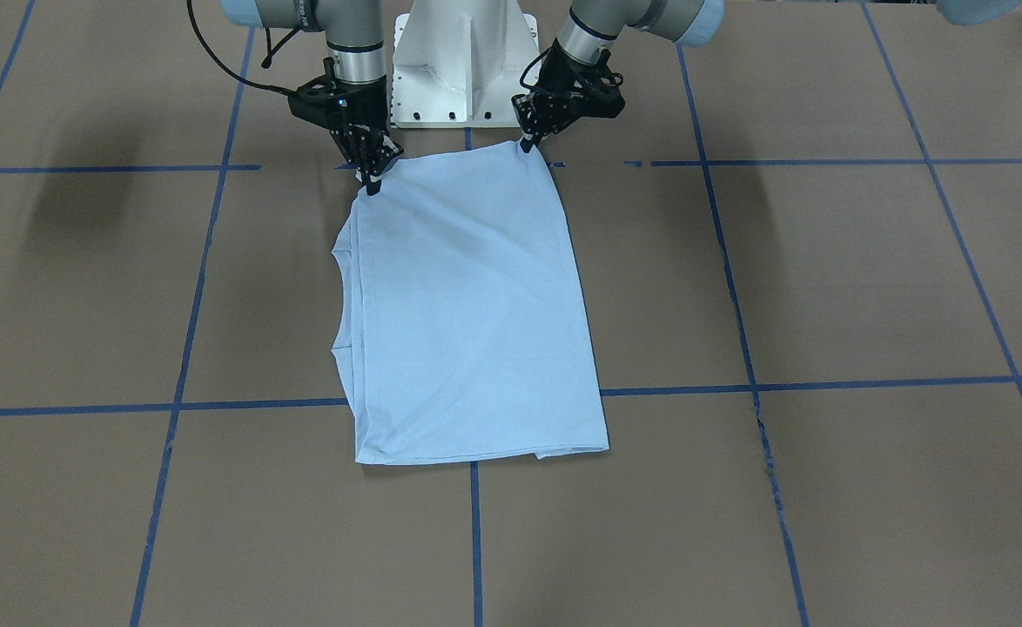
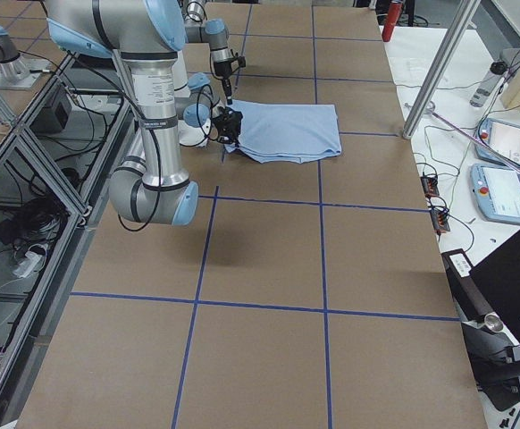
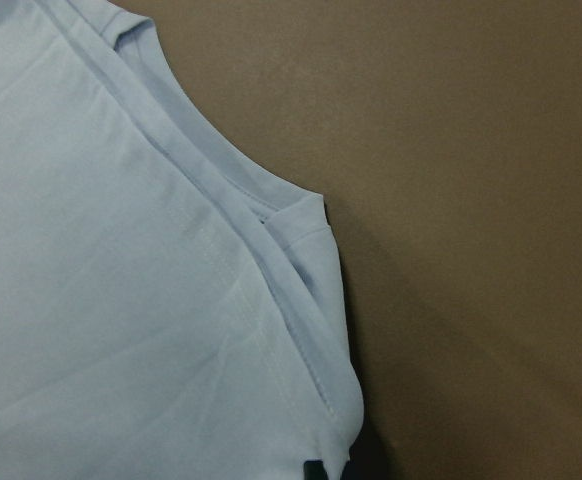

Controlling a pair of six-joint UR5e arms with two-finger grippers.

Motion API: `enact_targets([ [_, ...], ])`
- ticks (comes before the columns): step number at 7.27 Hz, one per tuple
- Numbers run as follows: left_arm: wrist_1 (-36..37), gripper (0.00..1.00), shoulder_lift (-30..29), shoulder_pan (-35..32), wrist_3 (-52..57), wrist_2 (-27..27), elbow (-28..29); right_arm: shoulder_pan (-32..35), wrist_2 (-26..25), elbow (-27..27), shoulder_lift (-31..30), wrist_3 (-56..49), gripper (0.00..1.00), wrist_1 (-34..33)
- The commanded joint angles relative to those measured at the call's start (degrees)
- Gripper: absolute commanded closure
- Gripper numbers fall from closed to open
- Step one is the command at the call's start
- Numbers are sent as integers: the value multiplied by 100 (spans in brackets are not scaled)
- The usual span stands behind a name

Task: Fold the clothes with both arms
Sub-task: 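Grasp the near corners with both grippers and fold them away from the robot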

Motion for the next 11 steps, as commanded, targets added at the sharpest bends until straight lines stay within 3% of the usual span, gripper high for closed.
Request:
enact_targets([
  [1,1024,100,-2,-168,245,-311,-1116,62,15,677,-55,-11,100,-130],
  [3,2132,100,-116,-494,280,-954,-2023,45,102,1748,76,-37,100,-1337],
  [4,2172,100,-204,-625,446,-956,-1983,36,129,1666,172,-46,100,-1413],
  [6,2172,100,-344,-1160,990,-973,-1669,420,103,1202,470,-519,100,-1405],
  [9,2163,100,-854,-2092,1772,-999,-588,1430,559,16,1147,-950,100,-1309],
  [11,2119,100,-1204,-2444,2029,-991,79,1783,595,-888,1411,-1083,100,-566],
])
